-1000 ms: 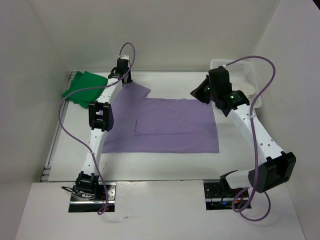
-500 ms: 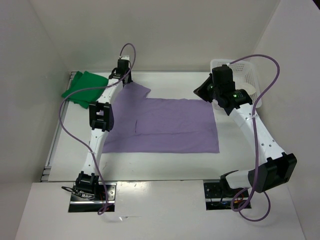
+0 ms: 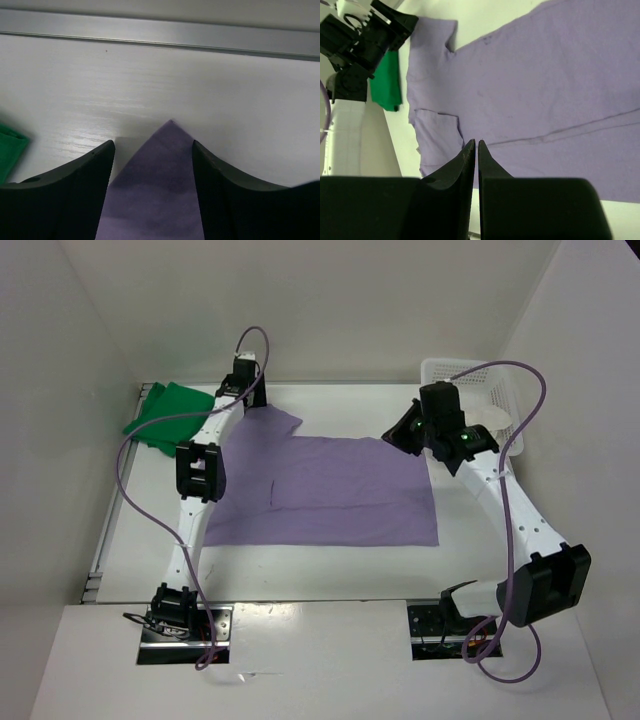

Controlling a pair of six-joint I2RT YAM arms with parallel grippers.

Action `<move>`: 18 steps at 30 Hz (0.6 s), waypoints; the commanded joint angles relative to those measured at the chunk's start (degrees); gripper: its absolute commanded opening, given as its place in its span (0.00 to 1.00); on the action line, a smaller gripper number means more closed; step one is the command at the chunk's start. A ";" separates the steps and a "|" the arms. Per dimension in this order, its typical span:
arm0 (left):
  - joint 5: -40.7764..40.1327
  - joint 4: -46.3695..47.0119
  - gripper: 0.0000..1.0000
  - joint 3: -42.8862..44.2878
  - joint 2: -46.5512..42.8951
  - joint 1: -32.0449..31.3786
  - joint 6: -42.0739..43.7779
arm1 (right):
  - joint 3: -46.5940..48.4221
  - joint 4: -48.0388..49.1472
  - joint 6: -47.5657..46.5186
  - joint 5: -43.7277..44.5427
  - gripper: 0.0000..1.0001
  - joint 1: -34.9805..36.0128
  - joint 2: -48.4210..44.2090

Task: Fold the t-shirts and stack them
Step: Grap the side of the flattened tshirt furthest away from the robot with both arms

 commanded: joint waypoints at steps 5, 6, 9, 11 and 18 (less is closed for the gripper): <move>2.52 -0.35 0.58 4.79 0.97 -0.01 -0.20 | -1.02 1.62 0.60 -2.19 0.10 -0.27 -3.76; 3.40 -0.35 0.54 4.79 1.68 -0.01 -0.20 | -1.02 1.62 0.60 -2.19 0.10 -0.27 -3.76; 4.90 -2.28 0.37 6.81 3.01 0.51 -0.20 | 0.30 1.09 0.60 -2.19 0.10 -0.27 -3.23; 4.90 -2.28 0.33 6.81 3.01 0.52 -0.20 | 1.53 0.57 0.60 -1.58 0.10 -0.27 -3.23; 5.43 -5.98 0.57 6.81 3.53 0.52 -0.81 | 4.61 -0.66 0.60 0.18 0.10 -0.27 -2.71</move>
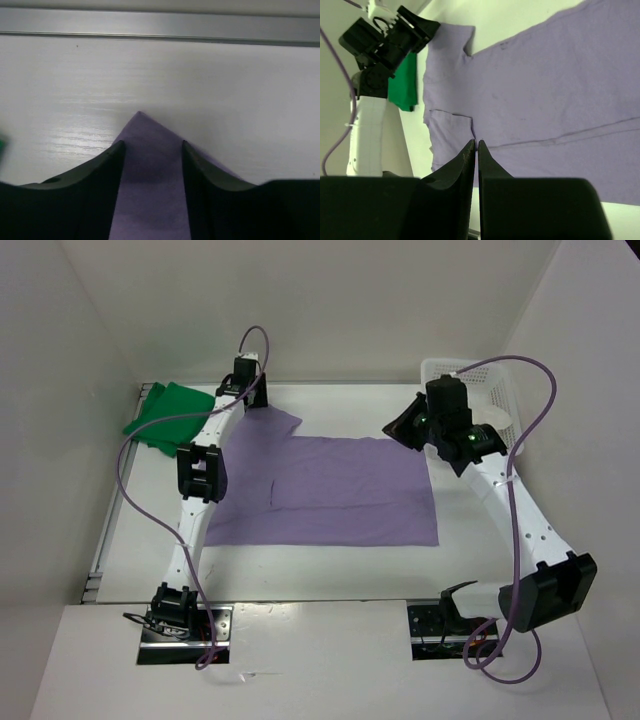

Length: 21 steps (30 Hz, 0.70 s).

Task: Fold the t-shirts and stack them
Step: Grap the side of the flattened tshirt furthest away from the robot with both arms

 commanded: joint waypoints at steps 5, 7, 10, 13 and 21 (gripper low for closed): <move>1.39 -3.10 0.60 2.18 2.47 0.93 -0.83 | 5.07 -0.69 -0.45 1.87 0.10 -0.27 -1.02; 1.39 -3.10 0.40 2.70 3.08 0.94 -0.83 | 5.08 -0.69 -0.45 1.87 0.10 -0.27 -1.02; 2.01 -3.79 0.26 3.32 3.08 0.94 -0.83 | 5.08 -0.69 -0.45 1.87 0.10 -0.27 -0.41; 2.62 -4.50 0.12 2.71 1.78 0.94 -0.30 | 3.94 -0.07 -0.45 2.39 0.10 -0.27 -0.41; 0.78 -1.08 0.03 -11.51 -9.65 -1.08 -1.10 | -7.05 10.20 1.21 6.42 0.11 -0.80 5.38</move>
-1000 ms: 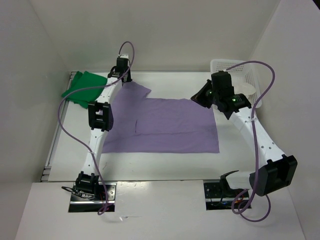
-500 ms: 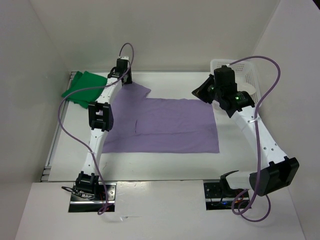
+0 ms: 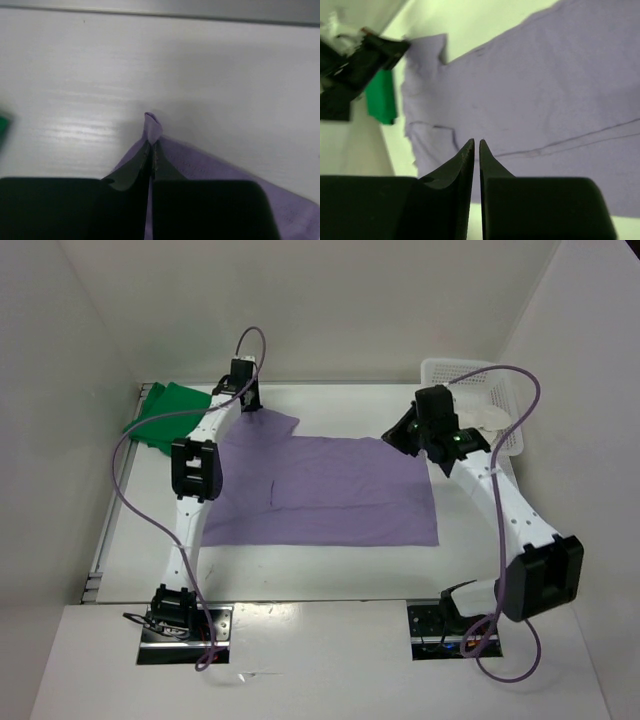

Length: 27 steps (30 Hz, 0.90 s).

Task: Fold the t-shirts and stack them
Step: Grap the side of the flattened tshirt furthest away from the robot with both arms

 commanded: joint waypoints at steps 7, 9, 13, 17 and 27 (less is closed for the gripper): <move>0.45 4.64 0.03 -18.96 -16.03 -1.90 -2.75 | 1.51 16.16 3.18 20.52 0.14 -1.06 20.85; 1.59 5.25 0.03 -20.98 -16.64 -1.90 -3.80 | 5.90 16.16 3.70 23.51 0.13 -1.67 25.94; 3.18 7.80 0.03 -25.55 -18.66 -1.90 -5.47 | 12.31 12.22 4.32 30.10 0.13 -1.68 33.76; 4.31 8.42 0.03 -26.18 -19.46 -1.90 -6.09 | 17.16 6.59 5.98 36.96 0.19 -2.29 39.50; 6.69 9.73 0.04 -28.10 -21.83 -2.42 -7.14 | 24.19 -4.67 12.40 41.45 0.24 -3.35 48.99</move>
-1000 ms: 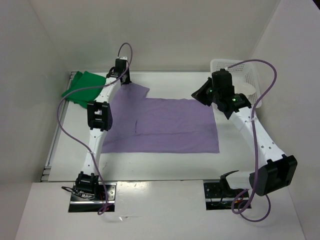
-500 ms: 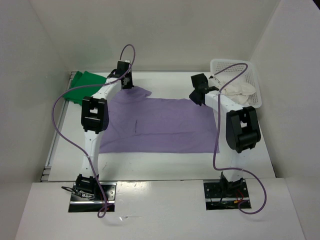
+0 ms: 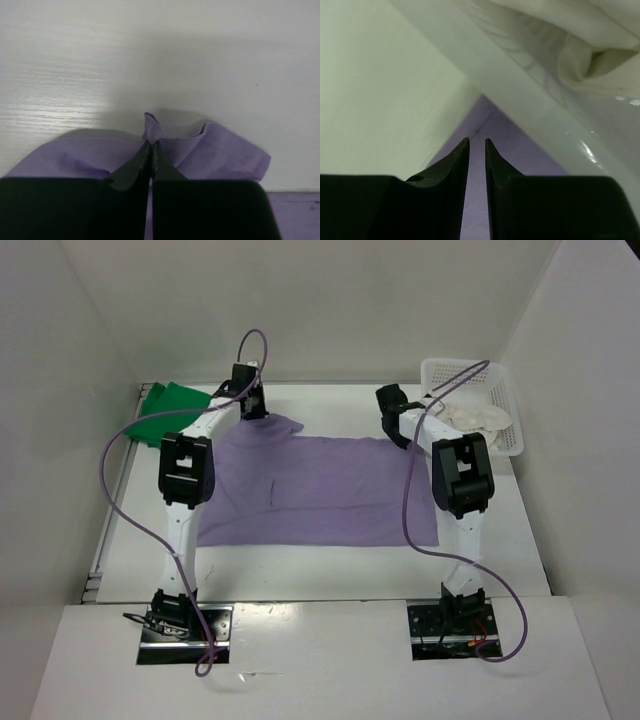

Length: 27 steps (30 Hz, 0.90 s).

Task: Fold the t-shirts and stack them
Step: Grap the side of the flattened tshirt furthest away from the robot with both arms

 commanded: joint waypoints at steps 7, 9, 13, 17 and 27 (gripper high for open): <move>3.40 5.71 0.04 -5.62 -9.00 -0.87 -2.01 | 6.84 -11.25 8.87 7.50 0.29 -1.43 4.75; 3.40 6.40 0.04 -6.32 -9.88 -0.87 -2.01 | 6.32 -11.25 9.41 6.71 0.30 -1.43 4.75; 3.93 7.11 0.04 -7.91 -11.90 -1.92 -2.01 | 6.84 -10.64 9.42 7.94 0.30 -1.96 4.75; 3.93 8.16 0.04 -10.62 -13.13 -1.93 -2.54 | 11.22 -12.83 8.81 7.94 0.33 -3.01 7.81; 3.93 8.17 0.04 -11.69 -13.14 -1.93 -2.54 | 18.96 -16.34 5.90 5.39 0.39 -4.24 11.69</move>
